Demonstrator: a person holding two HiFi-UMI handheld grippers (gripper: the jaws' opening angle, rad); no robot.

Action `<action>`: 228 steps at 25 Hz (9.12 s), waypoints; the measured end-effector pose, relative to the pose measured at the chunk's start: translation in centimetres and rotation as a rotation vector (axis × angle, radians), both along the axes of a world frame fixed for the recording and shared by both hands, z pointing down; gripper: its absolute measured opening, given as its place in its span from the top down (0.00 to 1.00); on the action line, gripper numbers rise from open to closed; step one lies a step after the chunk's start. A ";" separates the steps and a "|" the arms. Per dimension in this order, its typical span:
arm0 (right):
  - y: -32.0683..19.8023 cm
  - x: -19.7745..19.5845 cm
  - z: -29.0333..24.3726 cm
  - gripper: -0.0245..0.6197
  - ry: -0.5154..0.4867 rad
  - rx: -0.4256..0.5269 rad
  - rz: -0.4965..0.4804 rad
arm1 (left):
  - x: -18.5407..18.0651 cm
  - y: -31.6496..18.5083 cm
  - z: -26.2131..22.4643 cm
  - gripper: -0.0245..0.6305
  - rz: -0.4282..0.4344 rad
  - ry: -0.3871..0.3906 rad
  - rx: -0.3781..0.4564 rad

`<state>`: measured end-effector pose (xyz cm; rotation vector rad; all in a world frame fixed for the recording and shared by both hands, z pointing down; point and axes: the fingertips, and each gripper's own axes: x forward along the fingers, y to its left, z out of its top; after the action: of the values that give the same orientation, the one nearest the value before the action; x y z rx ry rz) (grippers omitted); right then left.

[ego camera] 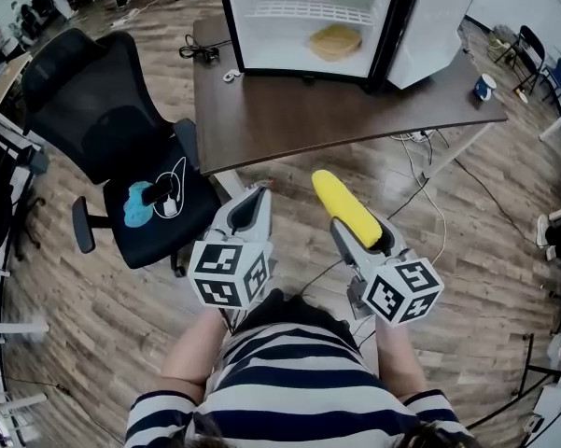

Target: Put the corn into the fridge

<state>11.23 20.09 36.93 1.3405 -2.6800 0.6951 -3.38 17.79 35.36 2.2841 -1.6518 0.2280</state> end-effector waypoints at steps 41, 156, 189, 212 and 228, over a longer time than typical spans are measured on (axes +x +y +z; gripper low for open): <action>-24.0 -8.9 -3.4 0.58 0.018 0.041 0.022 | -7.1 -24.2 -2.1 0.96 0.111 0.016 0.035; -57.6 -0.8 -7.3 0.56 0.623 0.312 0.459 | -2.9 -46.3 -2.2 0.96 0.090 0.012 0.098; -47.0 0.5 -6.3 0.72 0.456 0.264 0.468 | -6.5 -41.8 -4.8 0.96 0.006 0.057 0.118; -42.8 0.2 -5.7 0.97 0.320 0.228 0.399 | -7.6 -39.9 -4.2 0.96 -0.024 0.073 0.096; -42.0 -0.1 -5.9 0.97 0.274 0.211 0.369 | -7.6 -39.9 -5.3 0.96 0.010 0.020 0.120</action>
<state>11.16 -21.93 31.04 1.8578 -2.3647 0.2258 -11.01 -22.08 30.08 2.3736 -1.6866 0.1108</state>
